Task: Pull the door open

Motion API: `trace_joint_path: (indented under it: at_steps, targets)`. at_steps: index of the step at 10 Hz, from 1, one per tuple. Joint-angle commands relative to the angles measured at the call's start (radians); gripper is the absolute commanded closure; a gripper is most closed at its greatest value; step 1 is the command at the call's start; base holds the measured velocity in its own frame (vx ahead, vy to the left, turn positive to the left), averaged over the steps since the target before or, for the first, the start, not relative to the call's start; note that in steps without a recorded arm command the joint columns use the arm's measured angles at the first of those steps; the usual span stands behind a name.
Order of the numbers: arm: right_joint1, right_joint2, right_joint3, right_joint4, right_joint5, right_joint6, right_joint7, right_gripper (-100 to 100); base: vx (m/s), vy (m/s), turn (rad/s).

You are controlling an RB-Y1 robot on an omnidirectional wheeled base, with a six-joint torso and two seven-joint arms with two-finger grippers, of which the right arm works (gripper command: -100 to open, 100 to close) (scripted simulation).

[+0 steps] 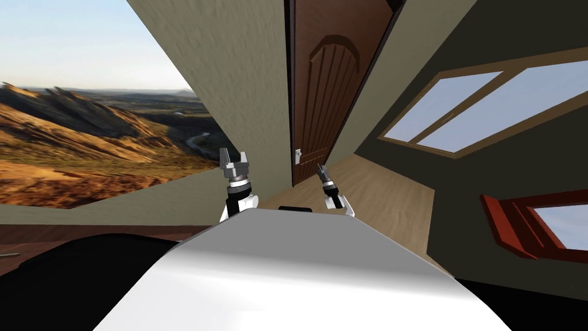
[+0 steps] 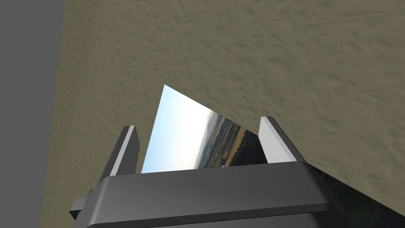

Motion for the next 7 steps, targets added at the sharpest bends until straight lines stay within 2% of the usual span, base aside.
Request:
trace_joint_path:
  at_steps: [1,4,5,7]
  targets:
    - [-0.019,-0.026,0.005,0.039,0.028,0.004,0.029,-100,0.107,0.005,0.086]
    - [-0.062,-0.055,0.016,0.123,0.082,-0.002,0.086,-100,0.1,0.013,0.096]
    - [-0.062,-0.055,0.016,0.129,0.082,-0.002,0.086,-100,0.076,0.003,0.019]
    - [-0.089,-0.074,0.024,0.185,0.116,-0.006,0.122,-100,0.064,0.0,0.072]
